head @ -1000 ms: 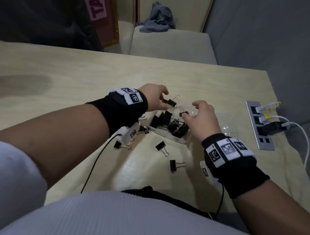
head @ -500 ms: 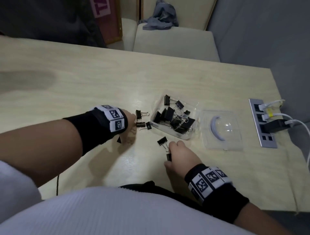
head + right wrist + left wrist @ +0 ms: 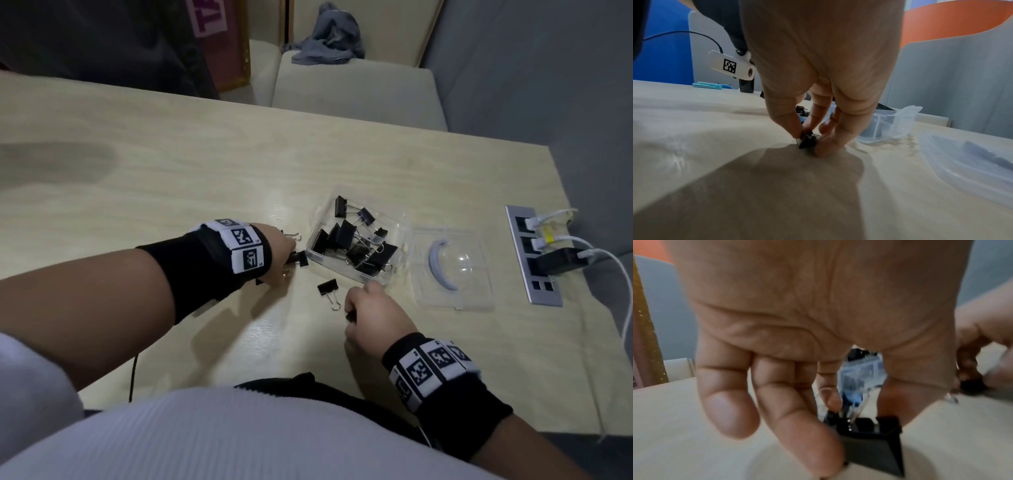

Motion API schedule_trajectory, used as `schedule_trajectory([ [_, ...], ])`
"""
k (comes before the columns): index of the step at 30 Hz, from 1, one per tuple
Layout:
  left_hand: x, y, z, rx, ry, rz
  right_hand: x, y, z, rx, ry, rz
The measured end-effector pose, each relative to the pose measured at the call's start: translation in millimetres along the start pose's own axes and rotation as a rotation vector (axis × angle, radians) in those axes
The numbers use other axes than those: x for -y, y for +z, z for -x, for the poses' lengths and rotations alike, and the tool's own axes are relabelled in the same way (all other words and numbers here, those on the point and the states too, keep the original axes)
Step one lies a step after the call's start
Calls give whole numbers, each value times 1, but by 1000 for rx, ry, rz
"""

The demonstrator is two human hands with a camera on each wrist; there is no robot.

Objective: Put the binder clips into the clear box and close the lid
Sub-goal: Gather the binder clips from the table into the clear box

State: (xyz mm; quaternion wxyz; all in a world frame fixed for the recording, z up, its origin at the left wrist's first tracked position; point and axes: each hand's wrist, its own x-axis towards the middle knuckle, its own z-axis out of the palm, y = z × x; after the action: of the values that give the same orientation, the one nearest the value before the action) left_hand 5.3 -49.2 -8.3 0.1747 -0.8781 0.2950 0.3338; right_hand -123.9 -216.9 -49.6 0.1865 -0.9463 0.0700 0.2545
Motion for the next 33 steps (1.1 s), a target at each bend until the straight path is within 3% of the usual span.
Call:
schedule_trajectory([
  [4, -2, -26, -3, -22, 124, 229, -4, 1, -3, -47, -6, -37],
  [7, -8, -48, -12, -214, 192, 370, -6, 5, -5, -86, -19, 2],
  [11, -14, -69, -33, -461, 141, 514, -7, 2, -6, -74, -33, 14],
  [13, -14, -71, -43, -504, 102, 551, -5, -8, -4, -93, -64, -64],
  [18, -9, -57, -45, -483, 88, 518, 4, -50, -5, -421, -129, -274],
  [21, -9, -44, -37, -461, 184, 419, 2, -77, -19, -589, -122, -293],
  [26, -17, -30, -33, -371, 266, 124, -8, -82, -39, -425, -17, -35],
  [30, -16, -24, -32, -384, 275, 109, -15, -60, -40, -282, 4, 121],
  [33, -15, -24, -30, -372, 285, 103, -17, -53, -40, -294, -22, 131],
])
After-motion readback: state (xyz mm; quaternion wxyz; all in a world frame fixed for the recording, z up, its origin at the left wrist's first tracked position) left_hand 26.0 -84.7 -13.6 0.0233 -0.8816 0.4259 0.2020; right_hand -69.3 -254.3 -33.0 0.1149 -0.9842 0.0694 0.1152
